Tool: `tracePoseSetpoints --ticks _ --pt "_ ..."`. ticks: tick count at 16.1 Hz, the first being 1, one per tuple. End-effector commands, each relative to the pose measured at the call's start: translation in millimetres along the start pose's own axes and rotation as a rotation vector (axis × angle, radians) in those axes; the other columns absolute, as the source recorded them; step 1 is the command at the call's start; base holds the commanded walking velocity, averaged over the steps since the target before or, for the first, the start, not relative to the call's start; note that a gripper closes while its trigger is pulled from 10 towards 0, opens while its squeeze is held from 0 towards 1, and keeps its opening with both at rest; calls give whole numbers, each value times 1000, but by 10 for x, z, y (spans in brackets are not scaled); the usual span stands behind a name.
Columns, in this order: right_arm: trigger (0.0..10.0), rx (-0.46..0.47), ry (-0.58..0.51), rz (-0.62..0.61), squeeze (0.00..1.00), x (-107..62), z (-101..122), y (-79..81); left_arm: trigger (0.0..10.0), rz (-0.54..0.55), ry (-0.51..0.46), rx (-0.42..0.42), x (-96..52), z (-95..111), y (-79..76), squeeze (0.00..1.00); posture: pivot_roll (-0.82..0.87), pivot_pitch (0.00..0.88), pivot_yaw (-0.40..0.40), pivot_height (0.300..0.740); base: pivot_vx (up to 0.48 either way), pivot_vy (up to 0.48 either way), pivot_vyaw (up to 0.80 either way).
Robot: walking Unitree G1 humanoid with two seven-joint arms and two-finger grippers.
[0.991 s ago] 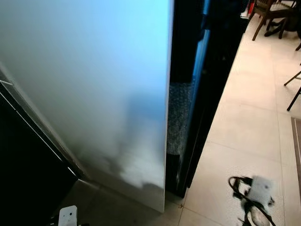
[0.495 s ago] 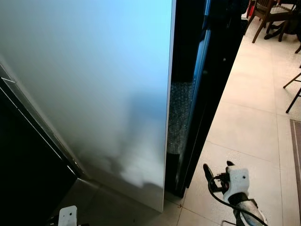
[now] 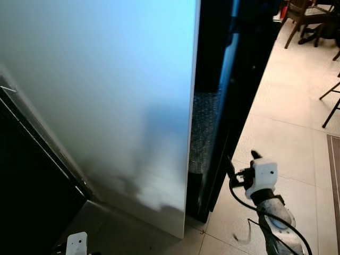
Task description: Restocking fridge
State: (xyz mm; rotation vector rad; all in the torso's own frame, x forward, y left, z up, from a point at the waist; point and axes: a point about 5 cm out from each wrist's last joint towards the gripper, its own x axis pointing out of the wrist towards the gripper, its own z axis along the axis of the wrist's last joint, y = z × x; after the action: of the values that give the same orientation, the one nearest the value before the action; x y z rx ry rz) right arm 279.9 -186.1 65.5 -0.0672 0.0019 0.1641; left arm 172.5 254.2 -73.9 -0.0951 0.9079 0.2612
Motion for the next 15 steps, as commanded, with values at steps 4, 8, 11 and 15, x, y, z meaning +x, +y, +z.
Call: tracePoseSetpoints --ticks 4,8,11,15 --pt "10000 -20 -67 -64 1000 329 302 106 10000 10 19 10 -6 -49 -2 0 -139 0 55 740 0 0 0" --pt "10000 -21 -78 -17 1000 489 391 202 10000 6 19 8 -4 -44 -10 0 -129 0 55 740 0 0 0" --pt "10000 -38 -93 -37 0 618 502 173 10000 7 19 6 -2 -41 -18 0 -128 0 54 740 0 0 0" --pt "10000 -77 -103 -22 0 758 612 179 10000 6 18 4 1 -35 -27 0 -118 0 49 740 0 0 0"
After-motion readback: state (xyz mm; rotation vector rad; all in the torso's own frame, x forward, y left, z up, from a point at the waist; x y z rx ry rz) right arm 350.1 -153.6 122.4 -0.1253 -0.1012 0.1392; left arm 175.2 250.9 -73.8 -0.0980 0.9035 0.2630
